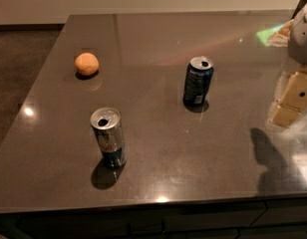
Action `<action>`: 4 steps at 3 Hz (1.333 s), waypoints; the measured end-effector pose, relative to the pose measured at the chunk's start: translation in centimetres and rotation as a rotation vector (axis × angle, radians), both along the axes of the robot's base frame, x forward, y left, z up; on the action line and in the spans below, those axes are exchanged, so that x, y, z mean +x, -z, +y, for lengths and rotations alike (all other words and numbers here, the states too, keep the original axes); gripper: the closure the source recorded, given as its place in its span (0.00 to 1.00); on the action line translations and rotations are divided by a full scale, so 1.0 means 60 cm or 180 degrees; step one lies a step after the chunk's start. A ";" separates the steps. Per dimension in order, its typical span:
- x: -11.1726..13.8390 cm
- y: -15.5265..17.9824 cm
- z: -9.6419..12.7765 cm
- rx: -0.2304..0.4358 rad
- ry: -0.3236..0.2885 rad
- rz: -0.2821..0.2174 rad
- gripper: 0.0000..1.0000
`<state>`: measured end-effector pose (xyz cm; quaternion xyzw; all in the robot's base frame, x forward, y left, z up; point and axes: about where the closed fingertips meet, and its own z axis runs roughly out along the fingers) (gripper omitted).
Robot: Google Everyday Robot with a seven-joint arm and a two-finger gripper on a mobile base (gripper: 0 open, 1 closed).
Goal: Move pepsi can near orange
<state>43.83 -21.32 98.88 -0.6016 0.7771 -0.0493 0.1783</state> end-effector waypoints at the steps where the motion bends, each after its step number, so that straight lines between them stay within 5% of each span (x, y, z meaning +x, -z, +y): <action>1: 0.001 0.000 0.003 0.0006 -0.0008 0.0001 0.00; 4: 0.108 0.052 0.075 0.0522 0.0030 -0.0020 0.00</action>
Offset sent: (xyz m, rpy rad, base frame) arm 0.0361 0.0415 -0.0268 0.0863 0.0216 0.0212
